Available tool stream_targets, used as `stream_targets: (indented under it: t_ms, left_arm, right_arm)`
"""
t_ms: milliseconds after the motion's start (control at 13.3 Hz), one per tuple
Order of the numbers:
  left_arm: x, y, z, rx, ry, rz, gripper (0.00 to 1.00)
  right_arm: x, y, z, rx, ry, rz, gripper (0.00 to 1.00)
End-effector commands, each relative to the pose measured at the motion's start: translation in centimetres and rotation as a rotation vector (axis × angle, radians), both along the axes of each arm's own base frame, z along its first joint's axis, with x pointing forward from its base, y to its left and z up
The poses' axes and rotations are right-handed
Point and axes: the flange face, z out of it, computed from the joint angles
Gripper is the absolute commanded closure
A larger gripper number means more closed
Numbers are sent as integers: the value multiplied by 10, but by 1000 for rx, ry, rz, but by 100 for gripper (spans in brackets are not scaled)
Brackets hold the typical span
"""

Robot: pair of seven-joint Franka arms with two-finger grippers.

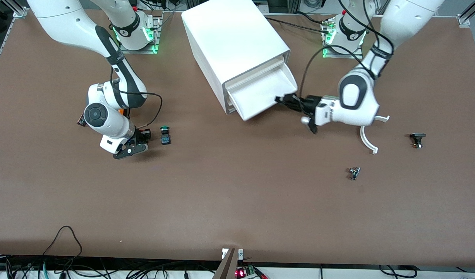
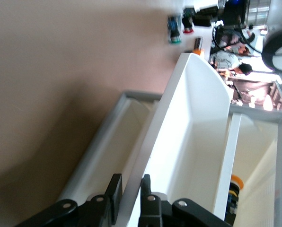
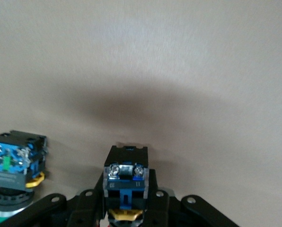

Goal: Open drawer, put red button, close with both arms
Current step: 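Pull the top drawer open with the left gripper while the right gripper lifts the button, then release the drawer with the left gripper while the right gripper carries the button over, then lower the red button into the open drawer with the right gripper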

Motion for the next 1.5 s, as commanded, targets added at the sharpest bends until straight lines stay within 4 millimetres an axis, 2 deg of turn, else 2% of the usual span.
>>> stream_targets:
  t_ms: [0, 225, 376, 601, 676, 827, 902, 1052, 1202, 1353, 1428]
  left_arm:
    - [28, 22, 14, 82, -78, -2, 1]
    - [40, 40, 31, 88, -118, 34, 0]
    - [58, 63, 62, 106, -185, 80, 0]
    - [80, 136, 115, 179, -299, 200, 0]
    - [84, 148, 133, 216, -355, 225, 0]
    - [87, 186, 178, 374, -473, 154, 0]
    - [89, 203, 201, 436, -510, 112, 0]
    - [83, 218, 253, 556, -514, 72, 0]
    - [77, 217, 304, 721, -424, 98, 0]
    - [68, 207, 342, 895, -298, 172, 0]
    - [63, 197, 354, 973, -265, 179, 0]
  right_arm:
    - [17, 14, 52, 11, -20, 56, 77]
    - [45, 48, 109, 38, -56, 180, 77]
    - [52, 86, 144, 64, -101, 266, 76]
    - [51, 155, 208, 117, -131, 409, 76]
    - [45, 177, 229, 130, -130, 448, 76]
    - [36, 210, 261, 163, -162, 546, 76]
    - [33, 225, 270, 178, -182, 603, 76]
    - [26, 266, 272, 198, -216, 776, 76]
    - [15, 306, 280, 218, -250, 868, 76]
    - [-6, 346, 279, 217, -293, 1004, 76]
    - [-14, 363, 275, 225, -308, 1080, 76]
